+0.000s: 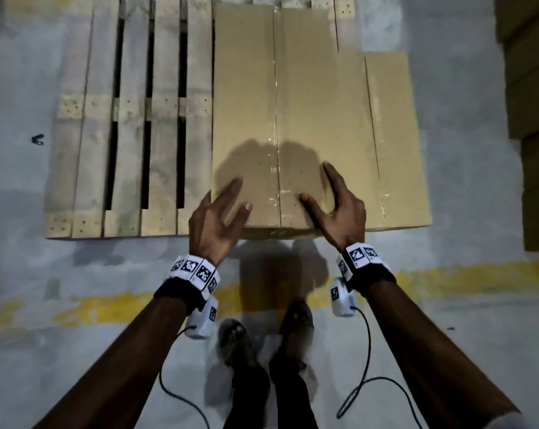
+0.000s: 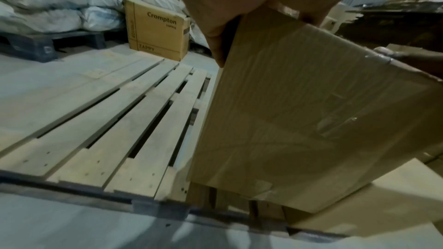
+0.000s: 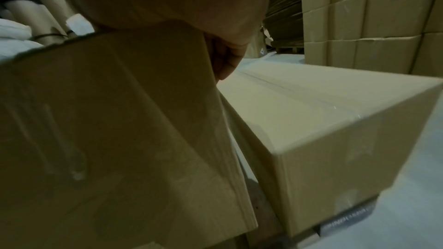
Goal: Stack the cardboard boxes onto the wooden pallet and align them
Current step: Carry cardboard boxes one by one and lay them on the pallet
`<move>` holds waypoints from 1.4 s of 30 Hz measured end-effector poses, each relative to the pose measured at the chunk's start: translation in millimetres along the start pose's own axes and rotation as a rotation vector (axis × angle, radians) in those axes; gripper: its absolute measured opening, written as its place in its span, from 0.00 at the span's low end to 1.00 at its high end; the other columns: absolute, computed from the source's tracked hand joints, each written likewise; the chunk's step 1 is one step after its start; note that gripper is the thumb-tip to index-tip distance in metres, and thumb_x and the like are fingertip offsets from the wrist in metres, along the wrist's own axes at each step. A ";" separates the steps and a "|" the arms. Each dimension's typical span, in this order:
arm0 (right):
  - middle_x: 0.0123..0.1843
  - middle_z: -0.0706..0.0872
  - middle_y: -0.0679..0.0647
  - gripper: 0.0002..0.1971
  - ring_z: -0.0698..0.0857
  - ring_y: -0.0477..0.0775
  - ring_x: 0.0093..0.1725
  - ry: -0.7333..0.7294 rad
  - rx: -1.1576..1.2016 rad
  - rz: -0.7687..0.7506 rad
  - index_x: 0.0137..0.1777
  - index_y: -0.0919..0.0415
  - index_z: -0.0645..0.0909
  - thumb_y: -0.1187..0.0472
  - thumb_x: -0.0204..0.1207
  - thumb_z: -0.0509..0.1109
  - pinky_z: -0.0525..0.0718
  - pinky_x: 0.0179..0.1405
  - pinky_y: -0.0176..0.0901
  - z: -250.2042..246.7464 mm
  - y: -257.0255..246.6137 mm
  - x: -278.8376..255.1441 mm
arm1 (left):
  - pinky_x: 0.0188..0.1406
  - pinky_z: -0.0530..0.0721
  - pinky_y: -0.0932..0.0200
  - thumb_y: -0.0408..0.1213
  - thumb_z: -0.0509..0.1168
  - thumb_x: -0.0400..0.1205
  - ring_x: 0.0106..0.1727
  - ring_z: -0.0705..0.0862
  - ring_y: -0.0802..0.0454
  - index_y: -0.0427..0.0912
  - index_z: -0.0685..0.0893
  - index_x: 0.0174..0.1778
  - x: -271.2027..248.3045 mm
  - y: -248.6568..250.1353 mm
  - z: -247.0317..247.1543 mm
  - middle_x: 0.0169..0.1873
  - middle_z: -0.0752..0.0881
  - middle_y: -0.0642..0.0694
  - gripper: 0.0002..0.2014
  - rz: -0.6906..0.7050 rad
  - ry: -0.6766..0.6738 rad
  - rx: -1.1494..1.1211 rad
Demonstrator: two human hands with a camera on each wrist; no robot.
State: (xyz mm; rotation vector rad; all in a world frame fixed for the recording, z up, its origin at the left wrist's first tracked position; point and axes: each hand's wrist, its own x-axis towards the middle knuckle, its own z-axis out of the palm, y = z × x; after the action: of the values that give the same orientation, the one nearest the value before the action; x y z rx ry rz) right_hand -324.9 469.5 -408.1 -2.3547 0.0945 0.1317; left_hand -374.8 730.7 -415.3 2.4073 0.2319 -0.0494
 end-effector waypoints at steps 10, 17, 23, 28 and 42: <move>0.77 0.84 0.50 0.40 0.84 0.61 0.72 -0.018 -0.059 -0.023 0.87 0.41 0.66 0.29 0.78 0.70 0.84 0.68 0.55 44.5 77.5 -14.2 | 0.85 0.61 0.54 0.64 0.56 0.88 0.84 0.72 0.45 0.65 0.69 0.86 -21.8 -53.8 81.8 0.84 0.72 0.60 0.28 0.016 -0.080 -0.019; 0.63 0.89 0.56 0.41 0.82 0.63 0.61 -0.006 -0.167 -0.021 0.87 0.40 0.64 0.24 0.78 0.64 0.81 0.61 0.55 58.2 95.9 -4.4 | 0.84 0.70 0.33 0.65 0.56 0.88 0.87 0.67 0.39 0.70 0.66 0.86 -19.2 -62.8 95.9 0.83 0.71 0.64 0.28 -0.027 -0.119 -0.123; 0.81 0.76 0.64 0.38 0.73 0.67 0.77 -0.005 -0.226 0.029 0.86 0.41 0.70 0.28 0.78 0.68 0.75 0.73 0.60 62.0 95.8 -10.8 | 0.85 0.63 0.28 0.70 0.53 0.86 0.89 0.60 0.38 0.78 0.58 0.85 -18.5 -66.8 105.8 0.87 0.64 0.62 0.29 -0.121 -0.217 -0.134; 0.83 0.74 0.65 0.29 0.76 0.71 0.72 -0.005 -0.333 -0.022 0.80 0.49 0.78 0.37 0.83 0.69 0.79 0.68 0.62 68.7 102.8 -18.6 | 0.88 0.60 0.34 0.70 0.53 0.86 0.89 0.62 0.43 0.75 0.55 0.87 -15.8 -74.3 114.9 0.87 0.62 0.65 0.32 -0.071 -0.298 -0.131; 0.93 0.37 0.47 0.68 0.42 0.60 0.92 -0.343 -0.643 -0.144 0.92 0.41 0.37 0.24 0.62 0.78 0.53 0.86 0.76 13.2 154.9 -15.4 | 0.85 0.64 0.42 0.47 0.86 0.70 0.89 0.59 0.46 0.68 0.43 0.90 -7.6 -82.7 112.6 0.92 0.52 0.54 0.65 -0.046 -0.448 -0.040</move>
State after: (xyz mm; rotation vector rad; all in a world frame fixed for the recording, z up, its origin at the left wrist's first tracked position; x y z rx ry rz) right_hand -357.8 369.7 -523.7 -2.9190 -0.3318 0.5630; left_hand -394.1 715.7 -553.1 2.2802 0.0780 -0.5914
